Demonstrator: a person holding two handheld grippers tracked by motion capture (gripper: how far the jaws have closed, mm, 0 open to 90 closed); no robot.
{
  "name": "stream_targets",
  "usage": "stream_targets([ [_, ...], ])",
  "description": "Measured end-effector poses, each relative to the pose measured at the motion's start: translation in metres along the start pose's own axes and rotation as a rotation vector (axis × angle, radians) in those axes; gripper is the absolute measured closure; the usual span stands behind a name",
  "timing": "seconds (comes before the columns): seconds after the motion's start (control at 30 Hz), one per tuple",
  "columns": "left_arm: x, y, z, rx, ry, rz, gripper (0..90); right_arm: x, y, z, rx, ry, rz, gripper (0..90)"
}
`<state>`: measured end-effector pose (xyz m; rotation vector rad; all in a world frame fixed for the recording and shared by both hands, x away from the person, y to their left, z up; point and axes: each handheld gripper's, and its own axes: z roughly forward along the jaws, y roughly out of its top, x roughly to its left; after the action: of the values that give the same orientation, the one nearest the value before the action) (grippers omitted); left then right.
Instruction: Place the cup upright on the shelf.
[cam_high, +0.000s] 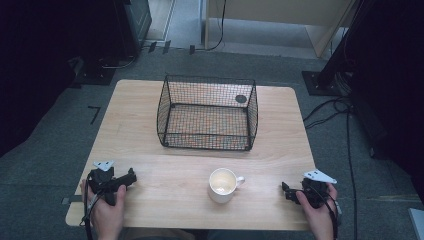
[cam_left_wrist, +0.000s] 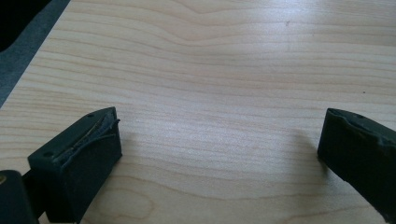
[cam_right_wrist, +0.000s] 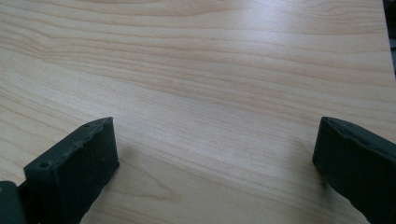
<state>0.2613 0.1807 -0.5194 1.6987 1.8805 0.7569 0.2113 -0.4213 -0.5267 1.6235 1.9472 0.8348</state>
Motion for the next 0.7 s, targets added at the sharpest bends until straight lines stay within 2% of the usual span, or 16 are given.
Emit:
stream_targets([
  [0.13,-0.001,0.000,0.000,0.002,0.004,-0.002,0.0,0.003,-0.001,-0.002,-0.005,-0.016,0.017,1.3],
  [0.27,-0.001,0.000,0.000,-0.001,0.010,-0.010,0.0,0.004,-0.004,-0.006,-0.028,-0.028,0.036,13.2],
  [0.3,-0.001,0.000,0.000,-0.001,0.010,-0.010,0.0,0.004,-0.004,-0.006,-0.028,-0.028,0.036,13.2],
  [0.53,-0.002,0.000,0.000,-0.001,0.012,-0.012,0.0,0.008,0.000,-0.021,-0.080,0.006,0.040,12.9],
  [0.7,-0.002,0.000,0.000,0.000,0.012,-0.011,0.0,0.018,0.005,-0.025,-0.103,0.069,0.028,14.1],
])
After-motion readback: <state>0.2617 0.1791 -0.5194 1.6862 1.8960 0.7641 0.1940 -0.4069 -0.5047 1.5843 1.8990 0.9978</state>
